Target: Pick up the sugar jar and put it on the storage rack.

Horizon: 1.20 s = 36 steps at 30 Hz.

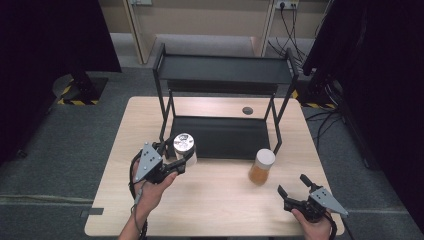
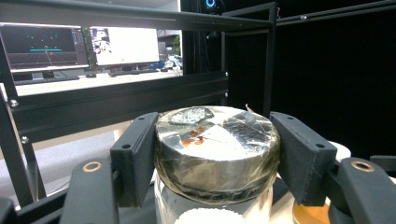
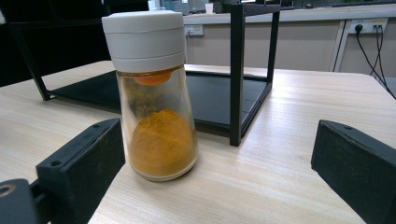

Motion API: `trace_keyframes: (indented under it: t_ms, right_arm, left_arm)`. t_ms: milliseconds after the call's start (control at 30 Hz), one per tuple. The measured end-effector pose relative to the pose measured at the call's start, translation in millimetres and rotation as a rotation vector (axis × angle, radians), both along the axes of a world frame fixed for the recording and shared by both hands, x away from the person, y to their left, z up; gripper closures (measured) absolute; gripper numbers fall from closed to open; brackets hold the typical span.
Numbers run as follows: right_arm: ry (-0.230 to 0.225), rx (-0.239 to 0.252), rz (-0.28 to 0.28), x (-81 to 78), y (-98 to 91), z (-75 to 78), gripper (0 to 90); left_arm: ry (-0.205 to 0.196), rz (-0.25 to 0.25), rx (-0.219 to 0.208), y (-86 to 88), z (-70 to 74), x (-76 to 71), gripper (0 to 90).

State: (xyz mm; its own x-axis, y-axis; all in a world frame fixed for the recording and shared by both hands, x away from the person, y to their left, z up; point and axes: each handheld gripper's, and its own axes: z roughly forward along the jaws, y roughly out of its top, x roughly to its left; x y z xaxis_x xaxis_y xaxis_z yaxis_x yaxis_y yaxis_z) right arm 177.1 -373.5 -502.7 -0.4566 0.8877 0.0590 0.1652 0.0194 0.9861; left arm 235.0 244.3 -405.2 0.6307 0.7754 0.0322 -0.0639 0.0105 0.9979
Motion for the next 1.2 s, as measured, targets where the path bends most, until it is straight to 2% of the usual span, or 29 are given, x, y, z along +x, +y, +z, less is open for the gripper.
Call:
trace_keyframes:
  t_ms: [400, 633, 1200]
  right_arm:
    - [0.000, 0.000, 0.000, 0.0, 0.0, 0.0, 3.1]
    - [0.000, 0.009, 0.000, 0.1, -1.0, -0.8, 3.0]
    - [-0.001, 0.011, 0.000, 0.0, -1.3, -1.0, 3.0]
  left_arm:
    - [-0.008, 0.033, 0.000, -1.6, 9.9, 2.7, 35.3]
    - [-0.017, 0.026, 0.012, -2.5, 17.7, 7.1, 35.3]
    - [-0.034, 0.063, -0.006, -8.3, 34.4, 14.5, 35.3]
